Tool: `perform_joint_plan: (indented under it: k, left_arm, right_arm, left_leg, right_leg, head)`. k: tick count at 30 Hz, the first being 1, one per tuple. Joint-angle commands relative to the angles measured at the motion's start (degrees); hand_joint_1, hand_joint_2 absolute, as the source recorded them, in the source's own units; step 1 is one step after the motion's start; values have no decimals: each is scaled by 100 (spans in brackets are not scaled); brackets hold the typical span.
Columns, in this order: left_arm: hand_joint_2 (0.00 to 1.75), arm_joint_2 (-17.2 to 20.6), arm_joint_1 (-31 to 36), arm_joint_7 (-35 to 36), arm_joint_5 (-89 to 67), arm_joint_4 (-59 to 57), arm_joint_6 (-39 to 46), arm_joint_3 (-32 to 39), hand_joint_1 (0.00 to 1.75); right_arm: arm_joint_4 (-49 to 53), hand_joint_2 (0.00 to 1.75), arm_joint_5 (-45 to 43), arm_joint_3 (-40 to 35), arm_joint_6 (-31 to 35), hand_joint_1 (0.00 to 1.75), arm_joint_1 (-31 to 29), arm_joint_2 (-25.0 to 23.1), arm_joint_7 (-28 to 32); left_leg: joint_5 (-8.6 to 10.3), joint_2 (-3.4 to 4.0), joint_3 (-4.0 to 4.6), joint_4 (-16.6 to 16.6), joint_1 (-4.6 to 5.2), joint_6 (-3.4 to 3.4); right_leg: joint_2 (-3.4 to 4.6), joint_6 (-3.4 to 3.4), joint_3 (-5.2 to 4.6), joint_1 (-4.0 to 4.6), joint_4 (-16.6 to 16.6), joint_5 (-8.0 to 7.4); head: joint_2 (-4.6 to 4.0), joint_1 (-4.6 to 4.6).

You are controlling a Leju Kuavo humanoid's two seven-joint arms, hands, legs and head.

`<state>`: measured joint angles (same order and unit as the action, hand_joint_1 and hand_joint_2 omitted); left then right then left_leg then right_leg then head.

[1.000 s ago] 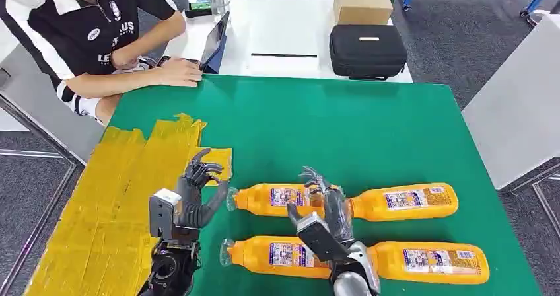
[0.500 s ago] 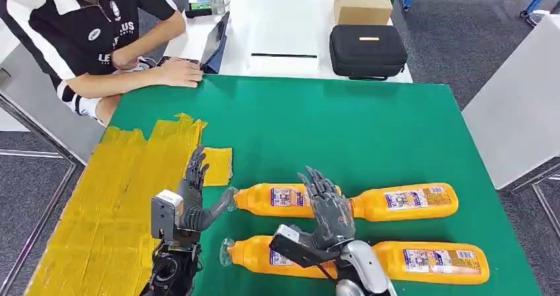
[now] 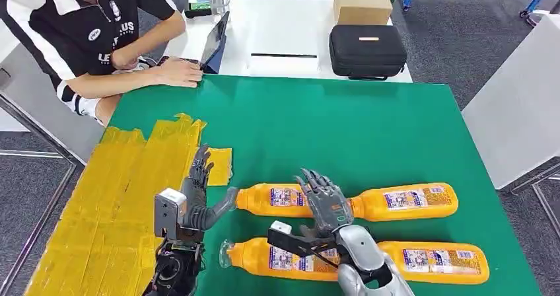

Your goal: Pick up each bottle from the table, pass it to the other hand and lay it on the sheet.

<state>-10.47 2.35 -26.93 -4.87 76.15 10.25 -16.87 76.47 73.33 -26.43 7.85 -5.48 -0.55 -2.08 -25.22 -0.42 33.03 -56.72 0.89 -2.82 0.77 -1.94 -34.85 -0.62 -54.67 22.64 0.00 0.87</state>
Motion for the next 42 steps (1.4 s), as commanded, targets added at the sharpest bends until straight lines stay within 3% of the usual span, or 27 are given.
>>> perform_joint_plan:
  k: [1,19,20,21,29,35,42]
  left_arm:
    - [175,35,152,16,-28,-151,-28,-142,0]
    - [175,39,306,4,-7,-375,-24,-239,0]
    - [175,40,312,5,-3,-379,-22,-248,0]
    - [175,32,341,15,11,-414,-11,-259,0]
    - [175,4,416,41,45,-468,1,-262,0]
    - [175,39,403,30,56,-465,-20,-251,0]
    - [175,22,394,29,56,-444,-24,-260,0]
  right_arm:
    - [-1135,175,27,-255,-76,0,-651,-35,-65]
    - [-2360,175,-64,-55,-263,2,-1140,-220,-411]
    - [-2385,175,-31,-62,-286,136,-1149,-221,-449]
    - [-2468,175,3,-64,-358,173,-1178,-229,-498]
    - [-2437,175,-210,190,-69,175,-1176,-287,-408]
    - [-1609,175,-931,842,1224,175,-901,-441,17]
    - [-1533,175,-927,860,1211,175,-869,-413,16]
  left_leg:
    - [-8,9,-24,4,-6,15]
    - [-8,7,-40,7,-8,18]
    - [-12,3,-50,5,-11,23]
    - [-4,3,-38,7,-6,15]
    - [-10,-3,-66,4,-12,23]
    - [-10,-5,-61,2,-9,20]
    - [-4,0,-41,2,-3,12]
  right_leg:
    - [2,5,23,6,7,5]
    - [-8,7,39,8,9,9]
    - [-14,8,49,11,9,13]
    - [-11,5,36,7,9,6]
    - [-20,8,70,12,11,12]
    - [-18,8,65,9,6,13]
    - [-13,4,42,4,4,7]
  head:
    - [0,0]
    - [0,2]
    - [0,0]
    - [0,0]
    - [0,-2]
    - [0,-2]
    - [0,0]
